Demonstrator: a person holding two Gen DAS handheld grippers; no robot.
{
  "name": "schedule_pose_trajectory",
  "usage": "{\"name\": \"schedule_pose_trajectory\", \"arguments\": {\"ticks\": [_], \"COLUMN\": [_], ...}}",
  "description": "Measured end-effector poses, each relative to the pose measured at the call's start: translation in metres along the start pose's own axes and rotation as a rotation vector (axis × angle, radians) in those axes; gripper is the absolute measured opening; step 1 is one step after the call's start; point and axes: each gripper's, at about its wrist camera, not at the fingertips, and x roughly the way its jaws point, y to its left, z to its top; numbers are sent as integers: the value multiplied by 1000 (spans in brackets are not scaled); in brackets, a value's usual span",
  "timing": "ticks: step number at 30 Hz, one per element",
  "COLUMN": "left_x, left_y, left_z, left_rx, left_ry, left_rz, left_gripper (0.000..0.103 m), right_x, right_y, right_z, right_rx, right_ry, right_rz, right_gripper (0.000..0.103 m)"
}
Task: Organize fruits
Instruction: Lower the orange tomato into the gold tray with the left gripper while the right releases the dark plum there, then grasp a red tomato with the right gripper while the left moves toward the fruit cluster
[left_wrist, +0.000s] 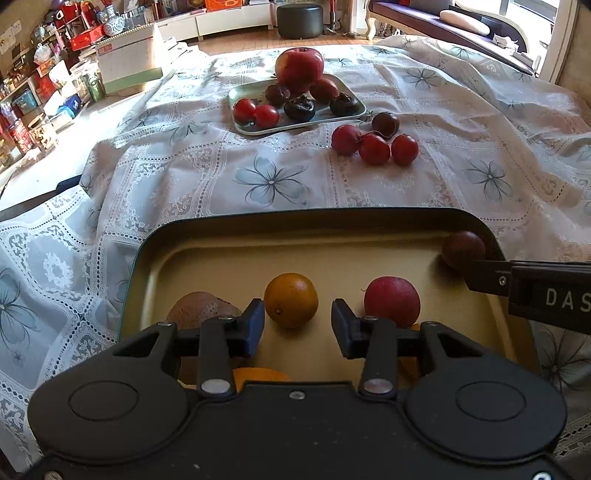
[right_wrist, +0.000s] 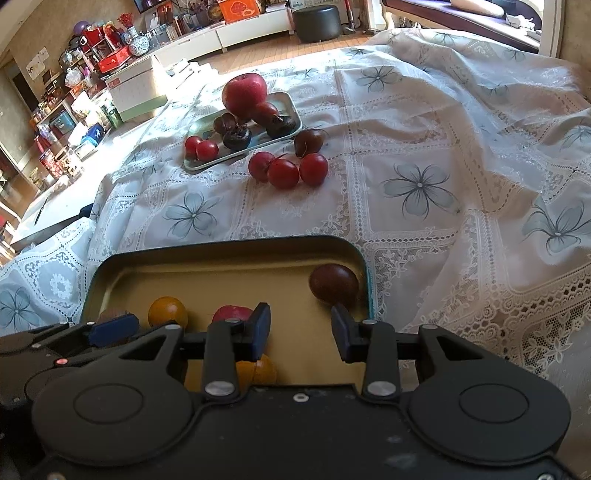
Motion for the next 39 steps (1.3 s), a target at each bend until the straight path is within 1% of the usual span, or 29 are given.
{"name": "schedule_pose_trajectory", "arguments": {"ticks": [17, 24, 28, 33, 36, 39], "left_x": [4, 6, 5, 6, 8, 16], "left_y": [-3, 2, 7, 11, 12, 13], "left_z": [-3, 9, 23, 53, 73, 93], "left_rx": [11, 14, 27, 51, 58, 60], "left_ry": [20, 26, 8, -24, -42, -40], "left_rz": [-9, -24, -7, 14, 24, 18], "left_gripper": [50, 50, 50, 50, 50, 50], "right_x": [3, 4, 3, 10, 20, 34], "right_y": [0, -2, -8, -15, -18, -19], "right_z": [-1, 5, 20, 49, 71, 93], "right_rx": [1, 12, 28, 33, 38, 31], "right_ry": [21, 20, 4, -20, -11, 4], "right_rz": [8, 0, -4, -44, -55, -56], "right_gripper": [39, 39, 39, 39, 39, 39]}}
